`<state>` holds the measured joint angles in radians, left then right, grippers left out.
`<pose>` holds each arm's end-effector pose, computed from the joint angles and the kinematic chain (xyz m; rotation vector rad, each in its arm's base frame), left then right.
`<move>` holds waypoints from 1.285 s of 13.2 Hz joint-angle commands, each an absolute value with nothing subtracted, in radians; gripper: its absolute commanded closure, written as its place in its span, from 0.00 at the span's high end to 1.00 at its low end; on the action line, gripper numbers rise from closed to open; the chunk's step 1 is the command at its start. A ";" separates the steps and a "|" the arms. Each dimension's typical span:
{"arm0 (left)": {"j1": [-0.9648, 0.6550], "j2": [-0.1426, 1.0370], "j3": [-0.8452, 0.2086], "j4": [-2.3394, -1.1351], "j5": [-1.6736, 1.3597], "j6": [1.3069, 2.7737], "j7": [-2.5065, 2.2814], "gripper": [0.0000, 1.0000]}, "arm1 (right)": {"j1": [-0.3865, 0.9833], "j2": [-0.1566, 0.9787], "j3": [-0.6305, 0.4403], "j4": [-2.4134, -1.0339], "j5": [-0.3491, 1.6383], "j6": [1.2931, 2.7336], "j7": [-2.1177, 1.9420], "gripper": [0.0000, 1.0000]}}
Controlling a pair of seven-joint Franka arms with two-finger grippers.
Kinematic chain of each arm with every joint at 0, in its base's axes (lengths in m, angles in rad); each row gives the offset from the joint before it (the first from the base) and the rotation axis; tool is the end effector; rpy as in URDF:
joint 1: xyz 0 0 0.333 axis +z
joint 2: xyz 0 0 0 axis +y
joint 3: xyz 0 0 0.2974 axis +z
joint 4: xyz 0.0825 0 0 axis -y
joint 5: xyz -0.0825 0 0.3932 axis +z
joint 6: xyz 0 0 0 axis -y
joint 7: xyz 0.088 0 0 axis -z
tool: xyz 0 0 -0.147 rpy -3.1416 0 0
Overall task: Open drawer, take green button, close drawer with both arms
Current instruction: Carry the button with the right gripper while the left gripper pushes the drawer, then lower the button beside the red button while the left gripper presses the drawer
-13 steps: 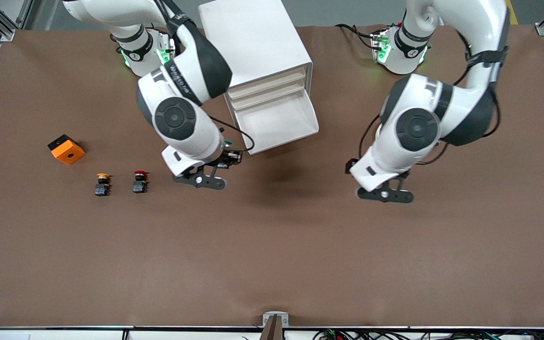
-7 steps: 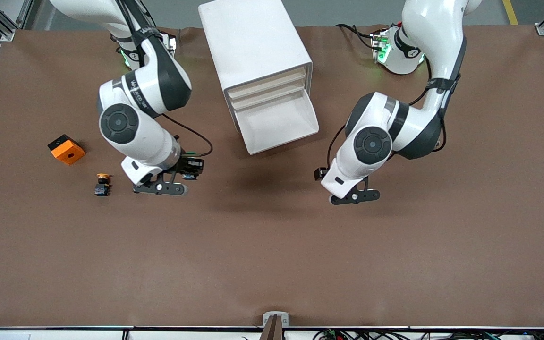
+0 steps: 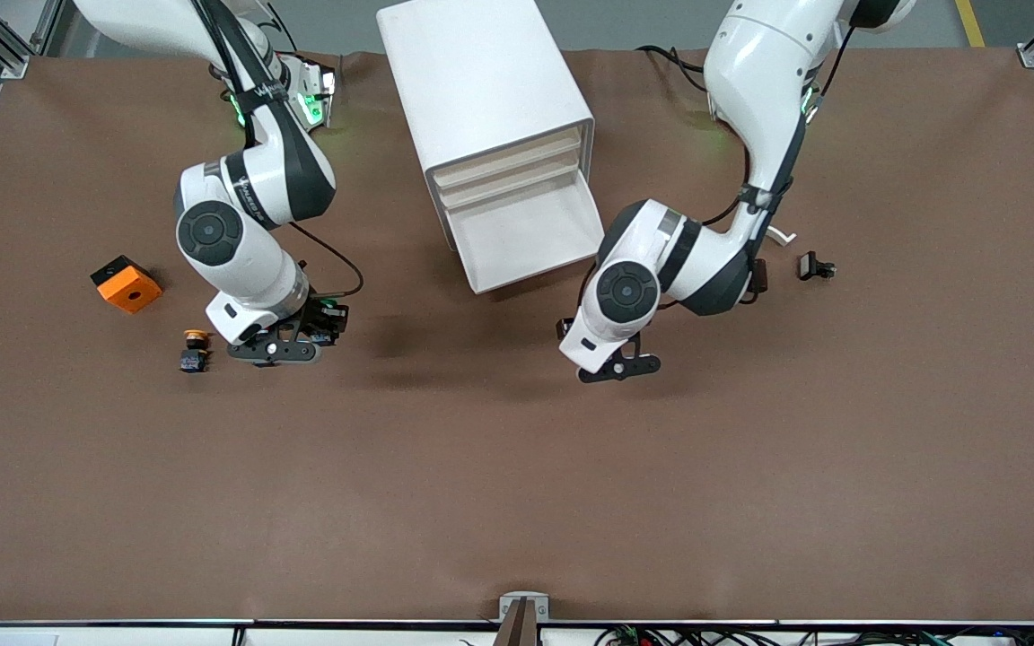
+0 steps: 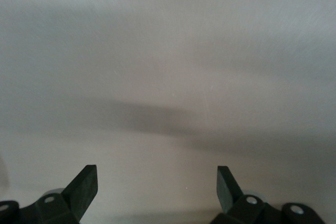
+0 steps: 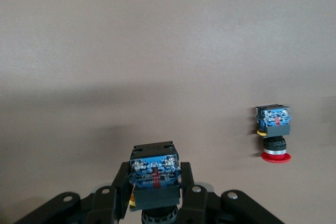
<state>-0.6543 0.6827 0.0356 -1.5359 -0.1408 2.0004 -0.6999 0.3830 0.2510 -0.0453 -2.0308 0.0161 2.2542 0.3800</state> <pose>0.5365 -0.4010 0.1784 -3.0571 -0.2272 0.3565 0.5559 0.1962 0.2573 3.1317 -0.0805 -0.0406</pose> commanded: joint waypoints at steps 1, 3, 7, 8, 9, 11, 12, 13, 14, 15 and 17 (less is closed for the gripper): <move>-0.684 0.716 0.032 -1.540 -0.166 2.010 -0.747 1.00 | 0.351 0.236 -0.029 -2.086 -0.005 2.308 0.370 0.00; -0.687 0.721 0.011 -1.546 -0.210 1.996 -0.819 1.00 | 0.336 0.256 -0.029 -2.129 -0.017 2.385 0.370 0.00; -0.732 0.716 -0.015 -1.545 -0.228 1.976 -0.962 1.00 | 0.319 0.343 -0.034 -2.134 -0.047 2.476 0.373 0.00; -0.733 0.716 -0.029 -1.546 -0.244 1.973 -0.974 1.00 | 0.316 0.356 -0.034 -2.134 -0.055 2.494 0.374 0.00; -0.733 0.716 -0.046 -1.546 -0.248 1.973 -0.983 1.00 | 0.316 0.365 -0.034 -2.134 -0.058 2.505 0.374 0.00; -0.735 0.715 -0.084 -1.546 -0.249 1.973 -1.015 1.00 | 0.316 0.374 -0.035 -2.134 -0.060 2.505 0.380 0.00; -0.735 0.715 -0.103 -1.545 -0.249 1.973 -1.035 1.00 | 0.316 0.377 -0.035 -2.134 -0.060 2.507 0.383 0.00; -0.733 0.715 -0.130 -1.545 -0.249 1.973 -1.052 1.00 | 0.318 0.379 -0.035 -2.135 -0.060 2.505 0.390 0.00; -0.735 0.718 -0.144 -1.548 -0.249 1.973 -1.064 1.00 | 0.314 0.379 -0.037 -2.135 -0.060 2.505 0.391 0.00; -0.735 0.716 -0.158 -1.561 -0.249 1.973 -1.084 1.00 | 0.313 0.383 -0.040 -2.135 -0.060 2.505 0.399 0.00; -0.735 0.716 -0.184 -1.574 -0.249 1.973 -1.126 1.00 | 0.314 0.399 -0.041 -2.135 -0.060 2.508 0.407 0.00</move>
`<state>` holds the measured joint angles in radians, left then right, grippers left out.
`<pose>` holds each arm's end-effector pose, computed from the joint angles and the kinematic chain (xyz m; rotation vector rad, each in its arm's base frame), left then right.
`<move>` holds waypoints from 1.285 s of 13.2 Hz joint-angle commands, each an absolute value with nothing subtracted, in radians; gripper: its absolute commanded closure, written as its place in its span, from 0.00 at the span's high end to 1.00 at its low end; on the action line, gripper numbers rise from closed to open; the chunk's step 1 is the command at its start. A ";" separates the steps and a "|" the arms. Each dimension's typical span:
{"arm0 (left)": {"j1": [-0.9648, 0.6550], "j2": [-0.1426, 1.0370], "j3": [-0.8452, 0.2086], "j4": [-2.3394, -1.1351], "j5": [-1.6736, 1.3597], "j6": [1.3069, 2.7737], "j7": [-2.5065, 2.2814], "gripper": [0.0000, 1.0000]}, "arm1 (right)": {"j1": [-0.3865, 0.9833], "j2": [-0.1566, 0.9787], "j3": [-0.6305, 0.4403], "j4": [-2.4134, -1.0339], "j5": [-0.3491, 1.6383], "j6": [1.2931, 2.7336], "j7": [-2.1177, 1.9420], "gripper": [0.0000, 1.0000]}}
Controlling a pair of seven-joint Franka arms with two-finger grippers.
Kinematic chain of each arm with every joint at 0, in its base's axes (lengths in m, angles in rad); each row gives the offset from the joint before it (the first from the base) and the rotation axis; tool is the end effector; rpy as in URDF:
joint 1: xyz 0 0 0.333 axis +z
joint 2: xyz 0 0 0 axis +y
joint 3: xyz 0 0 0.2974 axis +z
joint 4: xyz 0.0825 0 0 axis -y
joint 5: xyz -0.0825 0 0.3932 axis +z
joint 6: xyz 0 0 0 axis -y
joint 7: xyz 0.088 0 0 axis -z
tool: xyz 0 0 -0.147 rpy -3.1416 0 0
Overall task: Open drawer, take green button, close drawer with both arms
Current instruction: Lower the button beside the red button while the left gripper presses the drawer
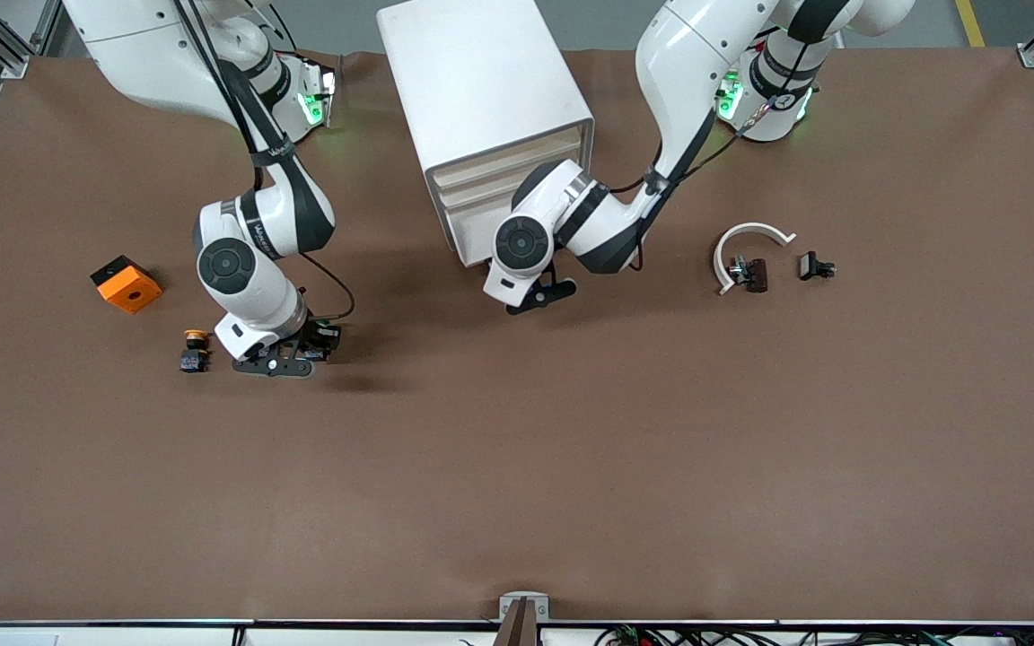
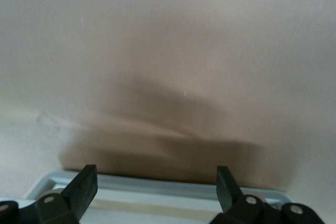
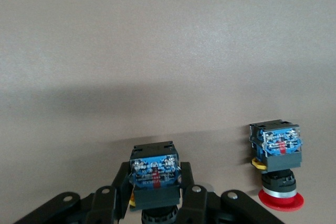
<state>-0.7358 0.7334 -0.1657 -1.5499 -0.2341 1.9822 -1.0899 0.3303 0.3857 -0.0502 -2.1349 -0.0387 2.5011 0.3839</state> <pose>0.3947 -0.5250 0.1479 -2.9553 -0.5082 0.6456 0.5477 0.1556 0.1573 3.0940 -0.1069 -0.0072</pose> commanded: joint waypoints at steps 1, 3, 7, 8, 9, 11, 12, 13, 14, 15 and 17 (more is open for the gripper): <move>-0.735 0.716 -0.198 -1.575 -0.250 1.971 -1.141 1.00 | 0.314 0.408 -0.043 -2.135 -0.060 2.519 0.410 0.00; -0.733 0.716 -0.218 -1.575 -0.259 1.971 -1.182 1.00 | 0.319 0.428 -0.041 -2.135 -0.060 2.536 0.429 0.00; -0.735 0.716 -0.230 -1.580 -0.351 1.971 -1.187 1.00 | 0.324 0.448 -0.043 -2.131 -0.060 2.539 0.436 0.00; -0.735 0.716 -0.232 -1.586 -0.360 1.971 -1.189 1.00 | 0.322 0.448 -0.041 -2.131 -0.060 2.537 0.436 0.00; -0.735 0.716 -0.232 -1.588 -0.367 1.971 -1.189 1.00 | 0.321 0.448 -0.041 -2.128 -0.060 2.533 0.436 0.00; -0.732 0.713 -0.232 -1.585 -0.367 1.971 -1.190 1.00 | 0.314 0.451 -0.043 -2.125 -0.060 2.533 0.436 1.00; -0.723 0.710 -0.230 -1.577 -0.365 1.971 -1.190 1.00 | 0.313 0.451 -0.043 -2.120 -0.060 2.527 0.436 1.00; -0.719 0.710 -0.226 -1.569 -0.362 1.973 -1.192 1.00 | 0.313 0.449 -0.043 -2.111 -0.060 2.519 0.434 1.00; -0.716 0.710 -0.216 -1.545 -0.354 1.973 -1.190 1.00 | 0.313 0.448 -0.043 -2.105 -0.058 2.508 0.434 1.00; -0.700 0.709 -0.204 -1.534 -0.345 1.973 -1.190 1.00 | 0.313 0.445 -0.043 -2.091 -0.058 2.479 0.434 1.00; -0.643 0.681 -0.175 -1.510 -0.306 1.971 -1.183 1.00 | 0.314 0.431 -0.041 -2.031 -0.058 2.372 0.443 1.00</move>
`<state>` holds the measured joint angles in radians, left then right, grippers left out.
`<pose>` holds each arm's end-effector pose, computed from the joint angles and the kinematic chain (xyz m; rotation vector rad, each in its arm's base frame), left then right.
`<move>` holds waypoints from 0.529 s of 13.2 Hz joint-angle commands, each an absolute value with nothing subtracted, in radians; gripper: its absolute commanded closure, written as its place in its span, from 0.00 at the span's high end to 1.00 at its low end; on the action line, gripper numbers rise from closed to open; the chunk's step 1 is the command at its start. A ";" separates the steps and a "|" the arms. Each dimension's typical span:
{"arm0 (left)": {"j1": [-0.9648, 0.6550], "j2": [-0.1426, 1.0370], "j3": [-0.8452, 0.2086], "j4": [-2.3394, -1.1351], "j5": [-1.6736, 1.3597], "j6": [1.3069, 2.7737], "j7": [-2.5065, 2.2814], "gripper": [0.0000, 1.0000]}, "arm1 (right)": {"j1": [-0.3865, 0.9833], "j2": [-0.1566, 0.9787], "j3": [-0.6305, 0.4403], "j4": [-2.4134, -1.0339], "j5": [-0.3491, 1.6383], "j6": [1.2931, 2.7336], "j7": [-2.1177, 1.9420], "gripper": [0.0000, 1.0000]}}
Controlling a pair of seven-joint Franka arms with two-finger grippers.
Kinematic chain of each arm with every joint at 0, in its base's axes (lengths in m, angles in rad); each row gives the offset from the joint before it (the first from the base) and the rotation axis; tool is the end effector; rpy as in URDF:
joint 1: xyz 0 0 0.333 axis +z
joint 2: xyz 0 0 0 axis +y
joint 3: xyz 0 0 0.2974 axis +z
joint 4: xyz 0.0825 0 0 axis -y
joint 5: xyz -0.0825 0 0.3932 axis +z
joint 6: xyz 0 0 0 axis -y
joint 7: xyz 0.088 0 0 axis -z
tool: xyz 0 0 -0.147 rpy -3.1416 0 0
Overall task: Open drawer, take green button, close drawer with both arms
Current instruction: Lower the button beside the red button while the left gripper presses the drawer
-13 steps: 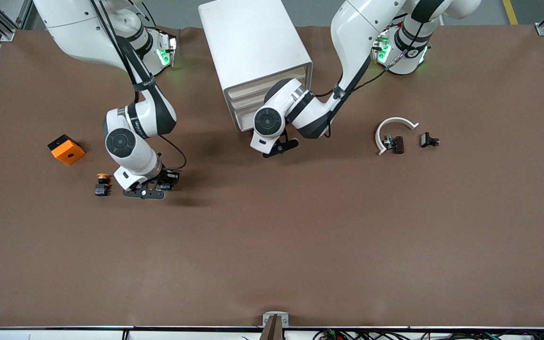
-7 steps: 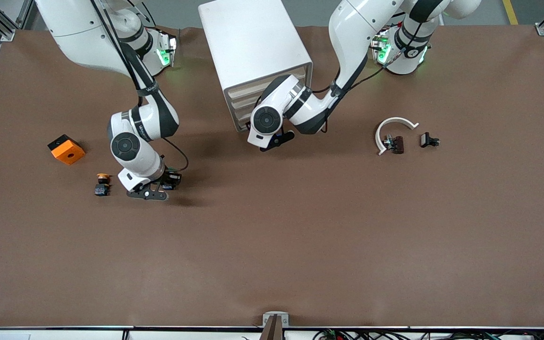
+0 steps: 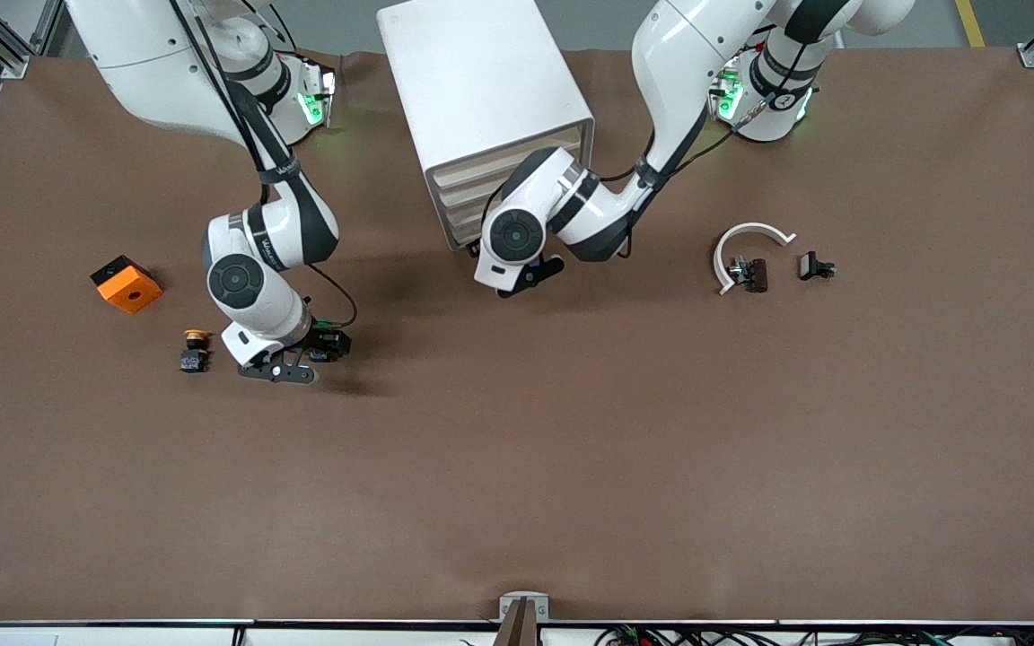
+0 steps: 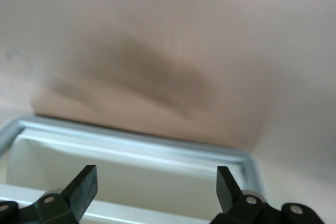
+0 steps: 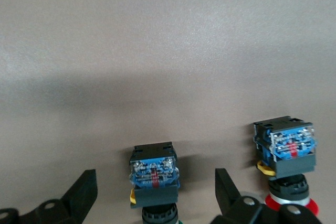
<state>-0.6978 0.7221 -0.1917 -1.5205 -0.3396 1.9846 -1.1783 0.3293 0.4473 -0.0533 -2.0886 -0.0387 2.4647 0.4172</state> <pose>0.4061 -0.5359 0.1729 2.9502 0.7508 -0.7616 0.5512 0.1536 0.1367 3.0686 -0.1624 -0.0783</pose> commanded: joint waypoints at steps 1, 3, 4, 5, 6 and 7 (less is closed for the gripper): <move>-0.614 0.664 -0.175 -1.500 -0.260 1.973 -1.181 1.00 | 0.314 0.426 -0.041 -1.987 -0.058 2.302 0.446 1.00; -0.580 0.631 -0.175 -1.476 -0.113 1.973 -1.181 1.00 | 0.316 0.423 -0.040 -1.903 -0.057 2.182 0.446 1.00; -0.553 0.606 -0.175 -1.476 -0.045 1.971 -1.180 1.00 | 0.316 0.422 -0.040 -1.857 -0.057 2.115 0.442 1.00; -0.523 0.580 -0.175 -1.476 0.001 1.971 -1.180 1.00 | 0.314 0.422 -0.040 -1.808 -0.057 2.047 0.437 1.00; -0.497 0.554 -0.175 -1.477 0.018 1.970 -1.180 1.00 | 0.313 0.422 -0.040 -1.754 -0.057 1.975 0.433 1.00; -0.467 0.539 -0.175 -1.476 0.029 1.965 -1.177 1.00 | 0.310 0.422 -0.040 -1.703 -0.057 1.912 0.431 1.00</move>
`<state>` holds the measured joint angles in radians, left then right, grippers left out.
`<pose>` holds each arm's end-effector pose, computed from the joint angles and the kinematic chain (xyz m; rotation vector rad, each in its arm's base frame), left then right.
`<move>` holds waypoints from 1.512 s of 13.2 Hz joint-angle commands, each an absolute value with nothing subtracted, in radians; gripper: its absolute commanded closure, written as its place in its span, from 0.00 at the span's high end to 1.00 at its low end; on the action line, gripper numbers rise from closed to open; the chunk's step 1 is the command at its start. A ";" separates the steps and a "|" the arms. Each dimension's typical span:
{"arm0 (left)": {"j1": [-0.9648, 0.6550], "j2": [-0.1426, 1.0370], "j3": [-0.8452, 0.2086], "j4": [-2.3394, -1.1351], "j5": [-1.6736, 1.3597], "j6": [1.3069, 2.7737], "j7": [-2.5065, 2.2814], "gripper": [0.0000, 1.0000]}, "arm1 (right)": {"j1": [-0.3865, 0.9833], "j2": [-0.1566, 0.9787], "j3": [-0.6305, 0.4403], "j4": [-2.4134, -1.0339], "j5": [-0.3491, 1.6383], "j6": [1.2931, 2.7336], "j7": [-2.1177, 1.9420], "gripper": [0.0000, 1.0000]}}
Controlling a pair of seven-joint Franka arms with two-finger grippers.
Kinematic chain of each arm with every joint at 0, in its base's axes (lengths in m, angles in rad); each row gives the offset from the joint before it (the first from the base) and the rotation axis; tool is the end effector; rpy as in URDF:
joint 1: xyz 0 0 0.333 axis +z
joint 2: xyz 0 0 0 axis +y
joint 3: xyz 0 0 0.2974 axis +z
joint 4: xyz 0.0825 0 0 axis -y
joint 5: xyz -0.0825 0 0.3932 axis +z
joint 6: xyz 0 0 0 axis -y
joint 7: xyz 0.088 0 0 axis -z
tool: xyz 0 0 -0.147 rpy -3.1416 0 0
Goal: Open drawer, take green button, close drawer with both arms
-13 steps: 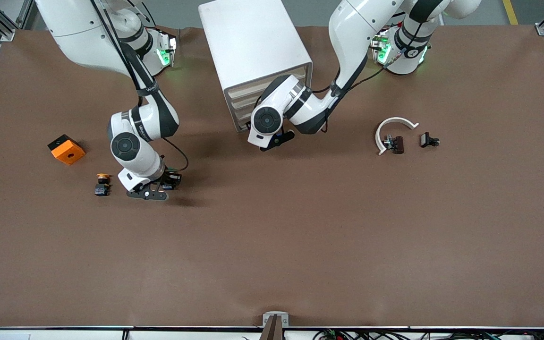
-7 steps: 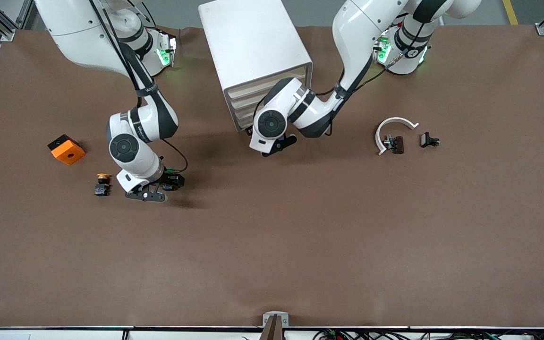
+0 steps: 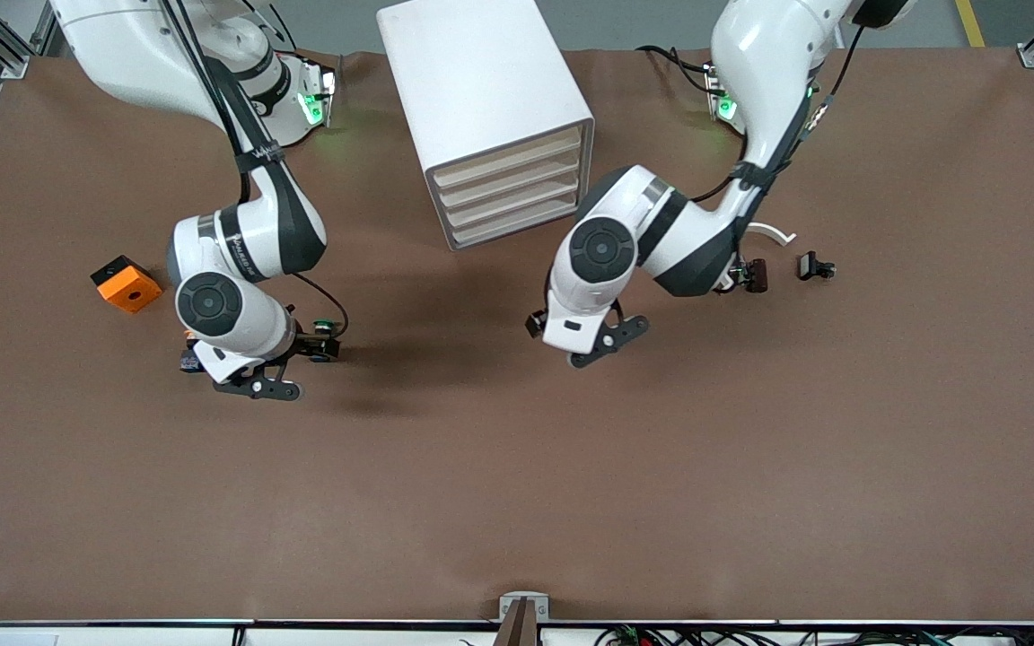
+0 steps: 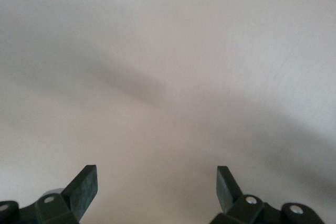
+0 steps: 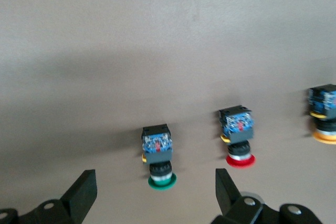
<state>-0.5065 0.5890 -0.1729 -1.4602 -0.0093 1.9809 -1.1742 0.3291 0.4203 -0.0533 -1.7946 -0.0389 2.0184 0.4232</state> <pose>0.5525 -0.4283 0.2792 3.0142 0.8092 -0.1875 0.5957 0.1657 0.2398 3.0063 -0.1876 -0.2497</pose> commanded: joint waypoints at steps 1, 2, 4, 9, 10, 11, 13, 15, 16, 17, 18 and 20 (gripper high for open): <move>-0.437 0.516 -0.175 -1.479 0.038 1.965 -1.170 1.00 | 0.304 0.422 -0.040 -1.656 -0.057 1.852 0.422 1.00; -0.414 0.500 -0.175 -1.477 0.040 1.948 -1.143 1.00 | 0.298 0.422 -0.040 -1.604 -0.057 1.789 0.404 1.00; -0.362 0.459 -0.175 -1.477 0.041 1.902 -1.030 1.00 | 0.273 0.422 -0.040 -1.524 -0.057 1.677 0.355 1.00; -0.221 0.364 -0.175 -1.477 0.041 1.784 -0.715 1.00 | 0.187 0.373 -0.040 -1.424 -0.054 1.461 0.175 1.00; -0.195 0.348 -0.175 -1.479 0.046 1.773 -0.680 1.00 | 0.169 0.351 -0.040 -1.424 -0.054 1.442 0.138 1.00; -0.183 0.335 -0.175 -1.479 0.048 1.769 -0.642 1.00 | 0.146 0.319 -0.040 -1.424 -0.051 1.419 0.117 1.00; -0.157 0.312 -0.172 -1.482 0.048 1.766 -0.600 1.00 | 0.115 0.266 -0.040 -1.433 -0.049 1.402 0.086 1.00; -0.131 0.293 -0.172 -1.480 0.048 1.764 -0.528 1.00 | 0.089 0.233 -0.040 -1.433 -0.051 1.359 0.054 1.00; -0.109 0.285 -0.173 -1.482 0.048 1.764 -0.482 1.00 | 0.084 0.219 -0.040 -1.433 -0.054 1.338 0.052 1.00; -0.103 0.279 -0.172 -1.482 0.048 1.763 -0.427 1.00 | 0.080 0.210 -0.040 -1.433 -0.055 1.318 0.052 1.00; -0.074 0.266 -0.170 -1.483 0.048 1.758 -0.357 1.00 | 0.077 0.210 -0.040 -1.433 -0.055 1.312 0.052 1.00; -0.023 0.250 -0.173 -1.483 0.048 1.711 -0.251 1.00 | 0.077 0.210 -0.040 -1.430 -0.055 1.301 0.052 1.00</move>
